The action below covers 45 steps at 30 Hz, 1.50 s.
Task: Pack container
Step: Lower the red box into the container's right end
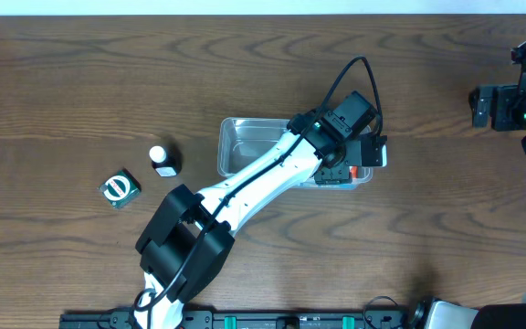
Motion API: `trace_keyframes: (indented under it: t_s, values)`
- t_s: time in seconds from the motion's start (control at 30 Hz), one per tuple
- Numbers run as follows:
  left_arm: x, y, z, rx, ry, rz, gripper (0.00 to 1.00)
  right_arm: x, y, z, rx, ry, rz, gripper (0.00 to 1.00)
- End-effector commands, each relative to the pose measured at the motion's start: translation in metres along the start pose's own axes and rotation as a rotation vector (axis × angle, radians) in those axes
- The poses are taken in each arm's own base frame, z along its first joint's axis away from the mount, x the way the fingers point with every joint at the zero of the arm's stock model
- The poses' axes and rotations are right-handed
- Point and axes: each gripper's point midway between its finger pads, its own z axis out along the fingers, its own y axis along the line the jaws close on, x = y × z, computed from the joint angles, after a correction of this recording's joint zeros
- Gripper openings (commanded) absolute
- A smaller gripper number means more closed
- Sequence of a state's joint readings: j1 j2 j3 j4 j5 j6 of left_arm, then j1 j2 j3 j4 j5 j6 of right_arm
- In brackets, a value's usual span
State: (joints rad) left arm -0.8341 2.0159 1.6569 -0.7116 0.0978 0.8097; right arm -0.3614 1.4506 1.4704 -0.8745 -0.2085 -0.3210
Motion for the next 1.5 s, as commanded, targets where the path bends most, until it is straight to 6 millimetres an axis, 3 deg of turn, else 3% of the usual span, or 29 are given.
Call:
trace_keyframes:
  t_s: [0.0,0.2,0.27,0.33,0.43,0.5,0.93,1.3,1.47]
  values:
    - [0.003,-0.006,0.004,0.018,0.008,0.004,0.71,-0.001,-0.004,-0.002,0.005,-0.005,0.021,0.99]
    - [-0.004,0.003,0.004,-0.018,-0.017,0.005,0.70,-0.001,-0.004,-0.002,0.005,-0.005,0.021,0.99]
    - [-0.007,0.005,0.003,-0.029,-0.029,0.005,0.62,-0.001,-0.004,-0.002,0.005,-0.005,0.021,0.99]
    - [-0.008,0.007,0.003,-0.034,-0.034,0.006,0.50,-0.001,-0.004,-0.002,0.005,-0.005,0.021,0.99]
    - [-0.007,0.007,0.003,-0.035,-0.032,0.005,0.20,-0.001,-0.004,-0.002,0.005,-0.005,0.021,0.99]
    - [-0.007,0.007,0.003,-0.035,-0.032,0.005,0.06,-0.001,-0.004,-0.002,0.005,-0.005,0.021,0.99]
    - [-0.005,0.003,0.005,-0.018,-0.022,-0.086,0.06,-0.001,-0.004,-0.002,0.005,-0.005,0.021,0.99]
    - [0.014,-0.013,0.044,0.051,0.058,-0.090,0.06,-0.001,-0.004,-0.002,0.005,-0.005,0.021,0.99]
    - [0.017,-0.015,0.050,0.058,0.069,-0.090,0.06,-0.001,-0.004,-0.002,0.005,-0.005,0.021,0.99]
